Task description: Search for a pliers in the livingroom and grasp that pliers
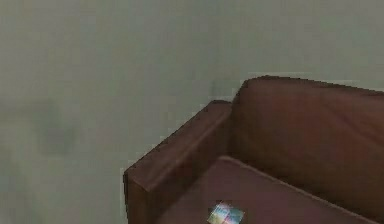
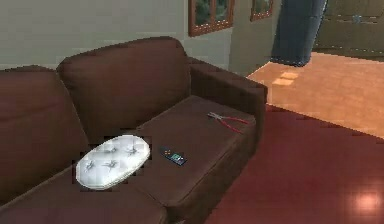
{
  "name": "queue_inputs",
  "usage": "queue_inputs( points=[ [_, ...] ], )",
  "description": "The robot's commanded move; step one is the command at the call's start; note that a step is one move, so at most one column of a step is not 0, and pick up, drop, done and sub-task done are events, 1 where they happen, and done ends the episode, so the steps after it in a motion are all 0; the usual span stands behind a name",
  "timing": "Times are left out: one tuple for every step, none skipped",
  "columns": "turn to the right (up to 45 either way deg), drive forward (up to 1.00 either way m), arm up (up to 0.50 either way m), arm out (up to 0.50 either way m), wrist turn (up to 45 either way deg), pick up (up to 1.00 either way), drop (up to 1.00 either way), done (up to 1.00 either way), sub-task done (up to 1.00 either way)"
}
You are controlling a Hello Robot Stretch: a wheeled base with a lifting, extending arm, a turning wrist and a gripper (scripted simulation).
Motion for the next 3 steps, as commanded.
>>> queue_inputs(
  points=[
    [-45.0,0.0,0.0,0.0,0.0,0.0,0.0,0.0,0.0],
    [-6.0,0.0,0.0,0.0,0.0,0.0,0.0,0.0,0.0],
    [0.0,0.35,0.0,0.0,0.0,0.0,0.0,0.0,0.0]
  ],
)
